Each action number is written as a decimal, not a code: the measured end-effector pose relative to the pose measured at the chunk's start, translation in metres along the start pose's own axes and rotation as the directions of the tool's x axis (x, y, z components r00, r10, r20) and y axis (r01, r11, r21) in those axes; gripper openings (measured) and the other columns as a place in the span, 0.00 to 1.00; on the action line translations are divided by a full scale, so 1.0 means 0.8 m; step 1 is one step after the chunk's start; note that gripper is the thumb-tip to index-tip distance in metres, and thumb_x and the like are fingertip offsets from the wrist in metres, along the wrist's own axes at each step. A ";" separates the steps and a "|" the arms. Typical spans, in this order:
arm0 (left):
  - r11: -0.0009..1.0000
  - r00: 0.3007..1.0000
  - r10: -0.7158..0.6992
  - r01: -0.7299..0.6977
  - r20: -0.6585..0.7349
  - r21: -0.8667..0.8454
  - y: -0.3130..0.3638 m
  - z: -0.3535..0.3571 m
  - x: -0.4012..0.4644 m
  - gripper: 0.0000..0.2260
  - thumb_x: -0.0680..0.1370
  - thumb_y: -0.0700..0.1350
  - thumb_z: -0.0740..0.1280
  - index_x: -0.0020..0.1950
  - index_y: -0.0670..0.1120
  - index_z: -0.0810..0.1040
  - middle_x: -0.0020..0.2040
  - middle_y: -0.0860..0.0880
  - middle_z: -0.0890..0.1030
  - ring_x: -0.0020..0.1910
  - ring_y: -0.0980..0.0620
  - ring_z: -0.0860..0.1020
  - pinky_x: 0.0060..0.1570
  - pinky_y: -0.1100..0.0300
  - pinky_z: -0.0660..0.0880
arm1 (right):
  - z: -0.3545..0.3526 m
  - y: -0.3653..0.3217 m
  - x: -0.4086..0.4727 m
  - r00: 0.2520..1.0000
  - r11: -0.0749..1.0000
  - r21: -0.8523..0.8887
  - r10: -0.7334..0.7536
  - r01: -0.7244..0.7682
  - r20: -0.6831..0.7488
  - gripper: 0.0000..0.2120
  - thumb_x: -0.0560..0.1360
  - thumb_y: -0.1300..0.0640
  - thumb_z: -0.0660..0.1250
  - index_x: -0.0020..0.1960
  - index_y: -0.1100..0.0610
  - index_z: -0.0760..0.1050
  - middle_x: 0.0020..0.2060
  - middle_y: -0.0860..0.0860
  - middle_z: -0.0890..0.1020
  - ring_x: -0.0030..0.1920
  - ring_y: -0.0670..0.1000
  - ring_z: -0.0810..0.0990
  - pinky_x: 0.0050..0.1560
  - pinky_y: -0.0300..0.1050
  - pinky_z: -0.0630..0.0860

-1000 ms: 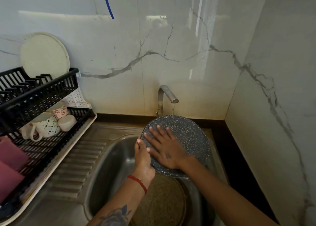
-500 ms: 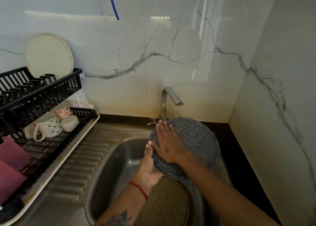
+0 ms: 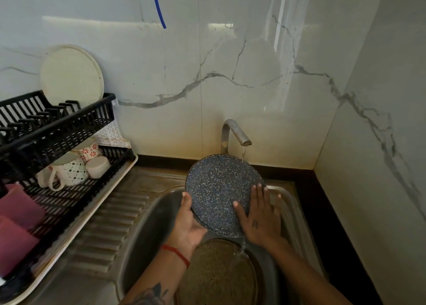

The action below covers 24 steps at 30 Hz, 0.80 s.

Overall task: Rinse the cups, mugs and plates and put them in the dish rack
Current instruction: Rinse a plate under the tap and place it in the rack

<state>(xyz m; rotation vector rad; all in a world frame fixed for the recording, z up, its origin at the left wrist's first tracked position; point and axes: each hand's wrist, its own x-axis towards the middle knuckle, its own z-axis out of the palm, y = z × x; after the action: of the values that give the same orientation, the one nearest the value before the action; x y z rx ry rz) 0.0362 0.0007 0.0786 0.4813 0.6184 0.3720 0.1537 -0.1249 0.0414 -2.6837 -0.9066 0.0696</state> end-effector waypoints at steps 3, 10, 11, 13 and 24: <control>1.000 1.000 -0.021 0.021 0.021 0.006 -0.008 -0.001 -0.002 0.25 0.81 0.59 0.52 0.73 0.46 0.67 0.65 0.38 0.75 0.56 0.39 0.76 0.44 0.42 0.74 | -0.016 0.003 0.025 0.998 0.999 -0.046 0.018 -0.021 -0.064 0.42 0.72 0.30 0.33 0.77 0.56 0.36 0.77 0.54 0.38 0.75 0.53 0.32 0.71 0.57 0.28; 0.995 0.988 -0.096 0.094 0.122 0.026 -0.019 0.011 -0.010 0.25 0.81 0.60 0.53 0.72 0.47 0.69 0.60 0.37 0.80 0.55 0.38 0.80 0.50 0.40 0.75 | -0.034 -0.069 0.061 0.929 0.925 -0.136 -0.366 0.355 -0.062 0.32 0.80 0.39 0.39 0.77 0.54 0.35 0.75 0.58 0.36 0.75 0.57 0.33 0.74 0.54 0.32; 0.996 0.990 -0.089 0.086 0.110 0.030 -0.015 0.011 -0.009 0.25 0.81 0.59 0.54 0.73 0.48 0.68 0.64 0.37 0.77 0.59 0.38 0.78 0.52 0.40 0.74 | -0.026 -0.077 0.052 0.894 0.886 -0.163 -0.446 0.434 -0.043 0.30 0.81 0.40 0.37 0.76 0.54 0.34 0.75 0.56 0.35 0.75 0.56 0.32 0.73 0.53 0.32; 0.998 0.995 -0.051 0.048 0.081 0.033 -0.004 0.010 -0.008 0.25 0.82 0.58 0.53 0.73 0.46 0.68 0.66 0.38 0.75 0.61 0.40 0.76 0.51 0.43 0.74 | -0.009 -0.080 0.030 0.814 0.800 -0.190 -0.581 0.569 -0.007 0.28 0.80 0.42 0.34 0.76 0.51 0.34 0.75 0.52 0.34 0.75 0.53 0.31 0.73 0.53 0.30; 1.000 0.997 -0.009 0.007 0.078 0.027 0.006 -0.011 0.007 0.27 0.80 0.60 0.55 0.72 0.45 0.68 0.66 0.38 0.75 0.65 0.37 0.73 0.58 0.38 0.71 | -0.003 0.045 0.027 0.888 0.879 -0.147 -0.459 0.454 -0.004 0.28 0.75 0.33 0.30 0.73 0.39 0.32 0.74 0.48 0.30 0.74 0.52 0.29 0.73 0.60 0.34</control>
<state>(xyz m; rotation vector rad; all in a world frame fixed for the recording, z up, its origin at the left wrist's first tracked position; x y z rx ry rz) 0.0339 0.0099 0.0719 0.5168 0.5498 0.3363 0.1925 -0.1399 0.0340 -2.5035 -1.5594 -0.1580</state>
